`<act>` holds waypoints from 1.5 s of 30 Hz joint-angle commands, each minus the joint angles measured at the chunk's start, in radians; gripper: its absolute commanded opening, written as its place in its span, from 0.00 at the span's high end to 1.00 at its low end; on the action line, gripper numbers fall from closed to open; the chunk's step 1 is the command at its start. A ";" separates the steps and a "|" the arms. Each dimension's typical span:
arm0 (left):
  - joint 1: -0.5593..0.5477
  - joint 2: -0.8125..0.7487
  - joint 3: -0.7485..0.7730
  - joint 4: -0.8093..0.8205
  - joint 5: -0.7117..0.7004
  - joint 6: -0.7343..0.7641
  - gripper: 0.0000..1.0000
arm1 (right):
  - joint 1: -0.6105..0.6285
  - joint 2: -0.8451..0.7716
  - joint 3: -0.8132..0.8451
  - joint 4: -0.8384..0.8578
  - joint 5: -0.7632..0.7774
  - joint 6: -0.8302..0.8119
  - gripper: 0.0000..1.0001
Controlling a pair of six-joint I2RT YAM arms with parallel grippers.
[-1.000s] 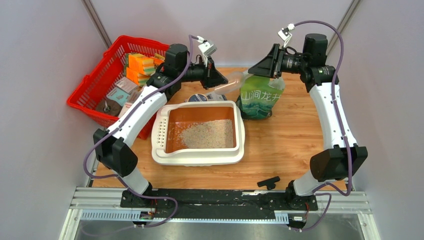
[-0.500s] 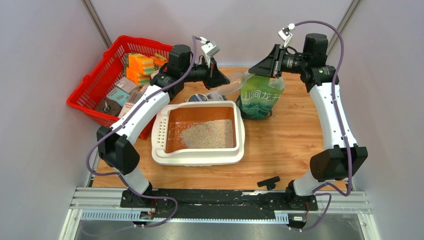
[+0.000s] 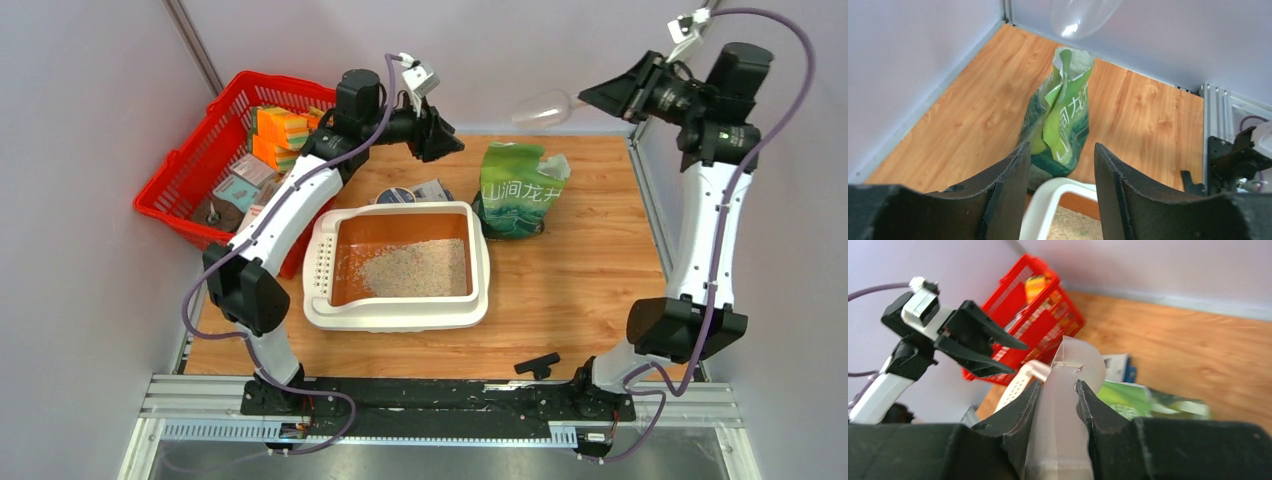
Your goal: Fill the litter box with clean litter
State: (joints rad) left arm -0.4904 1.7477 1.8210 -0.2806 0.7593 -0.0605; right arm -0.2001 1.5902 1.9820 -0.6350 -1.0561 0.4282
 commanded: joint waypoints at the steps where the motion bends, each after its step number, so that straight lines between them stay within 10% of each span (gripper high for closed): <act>1: -0.011 0.100 0.080 0.056 0.047 0.086 0.42 | -0.090 -0.024 0.077 -0.070 0.039 -0.116 1.00; 19: -0.135 0.309 0.225 0.089 -0.041 0.196 0.42 | -0.105 0.036 0.164 -0.407 0.237 -0.503 1.00; 29: -0.137 0.262 0.186 0.112 0.009 0.122 1.00 | -0.044 0.013 0.107 -0.474 0.311 -0.621 1.00; 45: -0.135 0.242 0.181 0.190 0.011 0.008 1.00 | -0.018 0.088 0.201 -0.680 0.403 -0.776 1.00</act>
State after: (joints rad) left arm -0.6258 2.0647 1.9896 -0.1745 0.7319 -0.0010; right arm -0.2321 1.6703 2.1738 -1.2980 -0.6952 -0.2970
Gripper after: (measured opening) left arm 0.010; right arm 0.299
